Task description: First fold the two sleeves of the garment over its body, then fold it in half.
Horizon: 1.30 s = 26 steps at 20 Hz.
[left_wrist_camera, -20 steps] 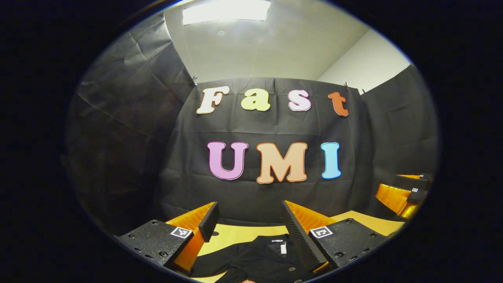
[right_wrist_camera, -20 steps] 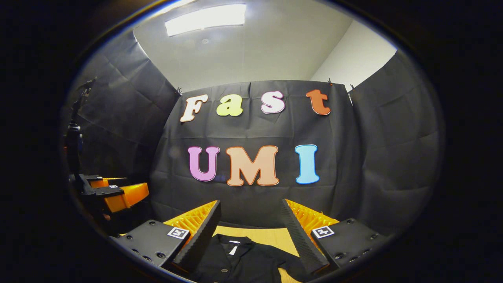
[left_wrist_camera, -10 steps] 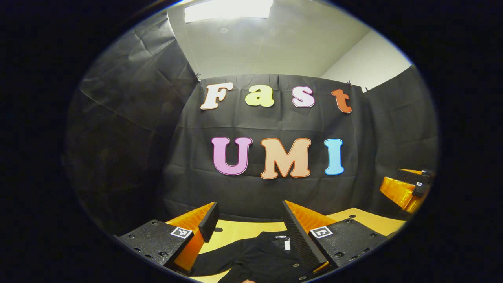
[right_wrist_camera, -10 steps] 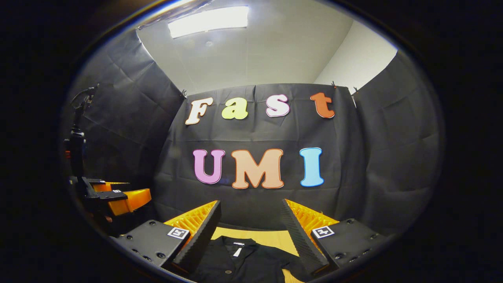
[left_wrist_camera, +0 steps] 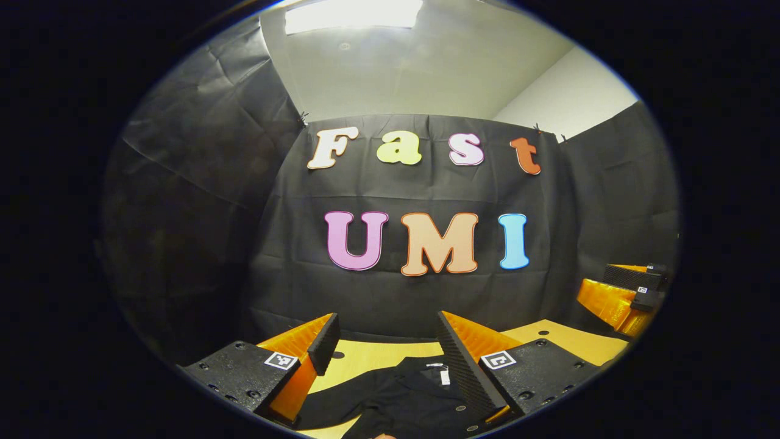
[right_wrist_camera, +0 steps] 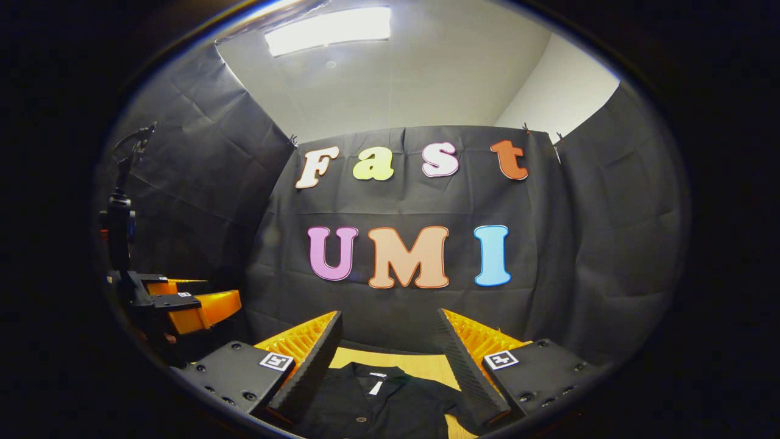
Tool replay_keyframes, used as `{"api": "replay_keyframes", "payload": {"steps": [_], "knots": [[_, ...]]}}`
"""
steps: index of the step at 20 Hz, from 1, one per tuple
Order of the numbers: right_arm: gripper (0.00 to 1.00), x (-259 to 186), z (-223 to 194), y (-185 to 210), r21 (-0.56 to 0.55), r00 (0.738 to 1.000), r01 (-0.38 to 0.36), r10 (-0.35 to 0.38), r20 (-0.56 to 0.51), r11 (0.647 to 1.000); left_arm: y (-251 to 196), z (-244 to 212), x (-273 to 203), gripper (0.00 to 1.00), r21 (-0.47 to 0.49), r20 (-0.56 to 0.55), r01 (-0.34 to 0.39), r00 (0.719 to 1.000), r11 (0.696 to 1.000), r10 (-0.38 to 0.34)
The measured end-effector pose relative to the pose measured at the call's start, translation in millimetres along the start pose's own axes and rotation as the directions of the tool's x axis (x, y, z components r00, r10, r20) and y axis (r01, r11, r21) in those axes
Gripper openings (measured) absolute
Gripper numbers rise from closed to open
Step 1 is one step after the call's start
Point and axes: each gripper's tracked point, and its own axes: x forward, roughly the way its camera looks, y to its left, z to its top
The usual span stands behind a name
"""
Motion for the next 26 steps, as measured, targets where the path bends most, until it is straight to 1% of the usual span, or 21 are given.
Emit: {"api": "replay_keyframes", "payload": {"steps": [3, 5, 7, 12, 14, 17, 18, 19, 22, 25, 26], "knots": [[0.99, 1, -2, -1, -0.003, 1.0, -0.003, 0.003, -0.006, 1.0, 0, -3, 0, 0.92, -0.005, -0.004, -0.001, 1.0, 1.0, 0.001], [0.97, 1, -4, -4, -0.002, 1.0, -0.002, 0.002, -0.013, 1.0, -1, -3, -1, 0.92, -0.007, -0.007, -0.002, 1.0, 1.0, 0.002], [0.99, 0, -7, -8, -0.005, 1.0, -0.003, 0.003, -0.019, 1.0, -2, -5, 1, 0.92, -0.007, -0.012, -0.004, 1.0, 1.0, 0.004], [0.97, 3, -19, -32, -0.028, 0.999, 0.009, -0.011, -0.052, 1.0, -11, -9, 7, 0.92, -0.007, -0.02, -0.009, 1.0, 1.0, 0.009], [0.99, 5, -27, -50, -0.035, 0.997, 0.029, -0.031, -0.071, 0.999, -18, -10, 9, 0.92, -0.009, -0.023, -0.011, 1.0, 1.0, 0.011], [0.97, 7, -37, -82, -0.04, 0.993, 0.066, -0.07, -0.093, 0.997, -27, -13, 12, 0.92, -0.01, -0.03, -0.013, 0.999, 1.0, 0.012], [0.99, 8, -42, -93, -0.05, 0.991, 0.079, -0.084, -0.102, 0.996, -30, -13, 13, 0.92, -0.008, -0.03, -0.012, 0.999, 1.0, 0.011], [0.97, 9, -48, -106, -0.065, 0.989, 0.093, -0.1, -0.111, 0.994, -32, -13, 15, 0.92, -0.005, -0.031, -0.012, 0.999, 1.0, 0.011], [0.99, 10, -67, -145, -0.106, 0.978, 0.127, -0.142, -0.151, 0.986, -41, -15, 18, 0.92, 0.003, -0.034, -0.012, 0.999, 1.0, 0.012], [0.97, 8, -91, -181, -0.14, 0.963, 0.154, -0.18, -0.199, 0.978, -46, -17, 20, 0.92, 0.007, -0.045, -0.019, 0.999, 1.0, 0.02], [0.99, 7, -98, -192, -0.157, 0.958, 0.156, -0.188, -0.215, 0.975, -47, -20, 19, 0.92, 0.012, -0.049, -0.023, 0.999, 1.0, 0.023]]}}
